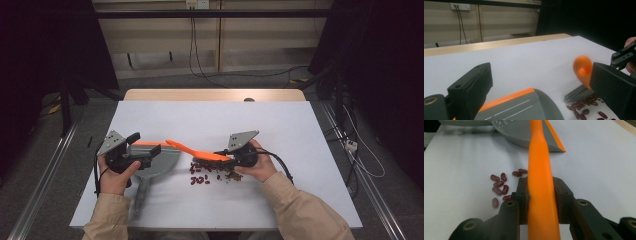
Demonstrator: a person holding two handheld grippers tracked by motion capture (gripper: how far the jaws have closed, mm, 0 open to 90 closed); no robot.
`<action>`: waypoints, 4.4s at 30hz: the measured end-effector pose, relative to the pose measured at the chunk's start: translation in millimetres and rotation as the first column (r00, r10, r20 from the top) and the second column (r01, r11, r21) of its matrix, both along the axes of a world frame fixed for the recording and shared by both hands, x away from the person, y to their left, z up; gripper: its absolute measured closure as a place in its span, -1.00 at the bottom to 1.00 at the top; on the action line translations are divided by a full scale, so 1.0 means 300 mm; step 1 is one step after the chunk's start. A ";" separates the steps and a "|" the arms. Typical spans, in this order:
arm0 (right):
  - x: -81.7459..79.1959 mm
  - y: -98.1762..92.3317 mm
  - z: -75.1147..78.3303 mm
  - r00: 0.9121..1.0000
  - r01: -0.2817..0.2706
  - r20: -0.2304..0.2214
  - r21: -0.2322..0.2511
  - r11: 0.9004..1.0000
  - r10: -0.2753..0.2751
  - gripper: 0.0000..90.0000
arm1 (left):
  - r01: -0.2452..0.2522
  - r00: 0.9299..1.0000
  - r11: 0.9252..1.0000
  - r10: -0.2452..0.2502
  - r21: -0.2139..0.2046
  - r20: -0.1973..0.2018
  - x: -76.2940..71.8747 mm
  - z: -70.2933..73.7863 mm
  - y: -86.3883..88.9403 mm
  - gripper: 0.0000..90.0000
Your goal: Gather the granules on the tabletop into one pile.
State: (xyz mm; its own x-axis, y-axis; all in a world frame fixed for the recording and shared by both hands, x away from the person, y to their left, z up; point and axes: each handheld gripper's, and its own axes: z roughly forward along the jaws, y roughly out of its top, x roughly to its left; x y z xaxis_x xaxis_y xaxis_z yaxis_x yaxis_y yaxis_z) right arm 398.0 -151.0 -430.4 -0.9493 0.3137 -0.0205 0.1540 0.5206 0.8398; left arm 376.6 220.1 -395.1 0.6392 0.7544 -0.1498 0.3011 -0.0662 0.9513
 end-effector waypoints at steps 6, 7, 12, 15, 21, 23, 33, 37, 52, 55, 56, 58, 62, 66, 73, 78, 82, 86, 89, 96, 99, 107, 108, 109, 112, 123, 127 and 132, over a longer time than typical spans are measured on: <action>0.038 -0.030 0.018 0.998 0.065 -0.005 0.073 0.995 -0.064 0.57 | 0.039 0.999 0.999 -0.039 0.012 -0.004 -0.002 -0.004 0.019 -0.91; 0.046 -0.032 0.021 0.998 0.067 -0.003 0.075 0.995 -0.067 0.57 | 0.040 0.999 0.999 -0.040 0.020 -0.005 -0.002 -0.005 0.025 -0.91; 0.086 -0.017 0.021 0.995 0.102 0.014 0.081 0.991 -0.104 0.57 | 0.048 0.999 0.999 -0.048 0.018 -0.009 -0.002 -0.017 0.053 -0.91; 0.109 0.005 0.009 0.994 0.101 0.028 0.063 0.993 -0.103 0.57 | 0.048 0.999 0.999 -0.048 0.008 -0.018 -0.002 -0.028 0.068 -0.91; 0.103 0.040 -0.022 0.998 0.059 0.018 0.033 0.998 -0.060 0.56 | 0.049 0.999 0.999 -0.049 0.013 -0.016 -0.014 -0.039 0.101 -0.91; 0.091 0.047 -0.020 0.999 0.048 0.018 0.019 0.999 -0.048 0.56 | 0.045 0.999 0.999 -0.045 0.008 -0.018 -0.017 -0.043 0.106 -0.91; 0.028 0.050 -0.017 1.000 0.007 0.007 0.025 1.000 -0.007 0.56 | 0.070 0.997 0.997 -0.070 0.012 -0.020 -0.023 -0.045 0.090 -0.92; 0.015 0.055 -0.013 1.000 0.006 0.015 0.022 1.000 -0.006 0.56 | 0.072 0.997 0.997 -0.071 0.020 -0.019 -0.024 -0.045 0.089 -0.92; -0.044 0.020 0.054 0.968 0.250 -0.051 0.168 0.954 -0.244 0.57 | 0.071 0.997 0.997 -0.071 0.026 -0.015 -0.025 -0.045 0.082 -0.92; -0.087 0.027 0.057 0.951 0.305 -0.113 0.198 0.932 -0.287 0.57 | 0.071 0.997 0.997 -0.070 0.027 -0.012 -0.026 -0.043 0.082 -0.92; -0.100 0.030 0.054 0.947 0.314 -0.134 0.212 0.925 -0.290 0.57 | 0.071 0.997 0.997 -0.070 0.028 -0.011 -0.027 -0.043 0.081 -0.92; -0.125 0.038 0.049 0.939 0.334 -0.167 0.230 0.914 -0.301 0.57 | 0.071 0.997 0.997 -0.071 0.028 -0.011 -0.028 -0.042 0.079 -0.92; -0.169 0.069 0.047 0.937 0.329 -0.203 0.251 0.910 -0.283 0.57 | 0.074 0.997 0.997 -0.074 0.025 -0.005 -0.030 -0.040 0.074 -0.92; -0.202 0.107 0.040 0.938 0.318 -0.228 0.255 0.913 -0.263 0.57 | 0.074 0.997 0.997 -0.073 0.027 -0.004 -0.030 -0.040 0.073 -0.92; -0.224 0.157 0.011 0.940 0.284 -0.262 0.242 0.928 -0.219 0.57 | 0.073 0.997 0.997 -0.073 0.033 -0.005 -0.031 -0.040 0.073 -0.92; -0.223 0.184 -0.028 0.927 0.289 -0.308 0.217 0.932 -0.216 0.57 | 0.075 0.997 0.997 -0.075 0.036 -0.005 -0.031 -0.040 0.072 -0.92; -0.214 0.198 -0.040 0.918 0.318 -0.313 0.218 0.923 -0.243 0.56 | 0.072 0.997 0.997 -0.072 0.038 -0.003 -0.030 -0.041 0.073 -0.92; -0.197 0.192 -0.043 0.910 0.347 -0.306 0.197 0.917 -0.278 0.57 | 0.074 0.997 0.997 -0.074 0.038 -0.003 -0.030 -0.041 0.071 -0.92; -0.182 0.164 -0.046 0.893 0.380 -0.326 0.180 0.907 -0.309 0.57 | 0.073 0.997 0.997 -0.073 0.039 -0.001 -0.030 -0.040 0.072 -0.92; -0.168 0.104 -0.057 0.862 0.432 -0.368 0.168 0.886 -0.350 0.57 | 0.073 0.997 0.997 -0.073 0.040 0.003 -0.030 -0.040 0.070 -0.92; -0.169 0.092 -0.057 0.857 0.440 -0.371 0.169 0.882 -0.357 0.57 | 0.072 0.997 0.997 -0.072 0.039 0.003 -0.030 -0.040 0.070 -0.92; -0.172 0.052 -0.057 0.844 0.465 -0.378 0.162 0.870 -0.380 0.57 | 0.071 0.997 0.997 -0.071 0.040 0.007 -0.031 -0.038 0.070 -0.92; -0.172 0.044 -0.057 0.841 0.470 -0.382 0.162 0.868 -0.384 0.57 | 0.071 0.997 0.997 -0.071 0.040 0.007 -0.031 -0.038 0.070 -0.92; -0.171 0.036 -0.057 0.840 0.470 -0.385 0.165 0.867 -0.382 0.57 | 0.070 0.998 0.997 -0.070 0.043 0.005 -0.031 -0.038 0.069 -0.92; -0.173 0.011 -0.056 0.831 0.485 -0.390 0.161 0.860 -0.396 0.57 | 0.072 0.997 0.996 -0.072 0.043 0.006 -0.031 -0.038 0.068 -0.92; -0.156 -0.024 -0.024 0.810 0.518 -0.455 0.257 0.816 -0.371 0.58 | 0.075 0.997 0.996 -0.076 0.050 0.007 -0.030 -0.035 0.060 -0.92; -0.150 0.031 0.007 0.825 0.503 -0.441 0.287 0.815 -0.353 0.58 | 0.072 0.997 0.996 -0.073 0.044 0.009 -0.029 -0.035 0.062 -0.92; -0.137 0.126 -0.015 0.829 0.480 -0.435 0.234 0.845 -0.351 0.58 | 0.070 0.997 0.997 -0.070 0.040 0.014 -0.030 -0.032 0.070 -0.92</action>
State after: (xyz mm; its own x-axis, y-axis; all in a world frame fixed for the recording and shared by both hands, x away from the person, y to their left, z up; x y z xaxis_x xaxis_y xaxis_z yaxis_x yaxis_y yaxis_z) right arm 356.9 -113.3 -435.0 -0.6425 0.6065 0.4683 0.6173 0.0476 0.7853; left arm 367.6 241.2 -404.8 0.6926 0.7128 -0.1106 0.2796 -0.1239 0.9521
